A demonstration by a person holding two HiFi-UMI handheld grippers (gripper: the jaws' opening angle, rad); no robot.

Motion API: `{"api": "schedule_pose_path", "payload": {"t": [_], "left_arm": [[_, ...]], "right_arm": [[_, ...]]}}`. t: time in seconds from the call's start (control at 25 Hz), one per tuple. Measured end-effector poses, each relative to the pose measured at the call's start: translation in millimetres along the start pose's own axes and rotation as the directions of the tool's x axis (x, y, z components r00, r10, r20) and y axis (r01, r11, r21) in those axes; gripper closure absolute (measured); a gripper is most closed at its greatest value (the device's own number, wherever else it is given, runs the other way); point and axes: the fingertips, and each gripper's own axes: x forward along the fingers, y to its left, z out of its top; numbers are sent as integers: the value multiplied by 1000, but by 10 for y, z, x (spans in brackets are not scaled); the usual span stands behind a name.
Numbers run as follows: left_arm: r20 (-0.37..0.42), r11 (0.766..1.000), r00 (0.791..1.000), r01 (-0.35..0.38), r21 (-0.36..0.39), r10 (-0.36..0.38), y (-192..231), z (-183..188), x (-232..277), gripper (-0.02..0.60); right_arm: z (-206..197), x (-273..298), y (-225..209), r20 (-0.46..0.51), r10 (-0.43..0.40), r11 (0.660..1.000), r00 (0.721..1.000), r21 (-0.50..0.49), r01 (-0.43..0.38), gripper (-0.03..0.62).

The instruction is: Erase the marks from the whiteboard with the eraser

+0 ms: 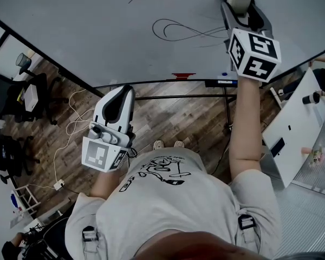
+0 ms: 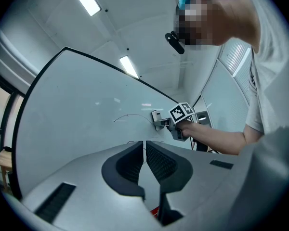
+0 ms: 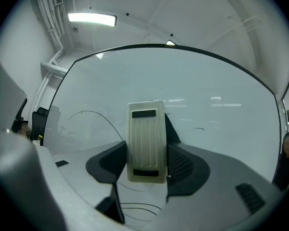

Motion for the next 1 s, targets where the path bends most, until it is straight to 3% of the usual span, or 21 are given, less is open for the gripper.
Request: {"api": "schedule_pose_path", "payload": {"t": [1.0], "left_arm": [[22, 999, 999, -49, -9, 49, 304, 64, -443, 548]], "right_arm": [[156, 135, 881, -17, 19, 1000, 1000, -12, -19, 338]]}}
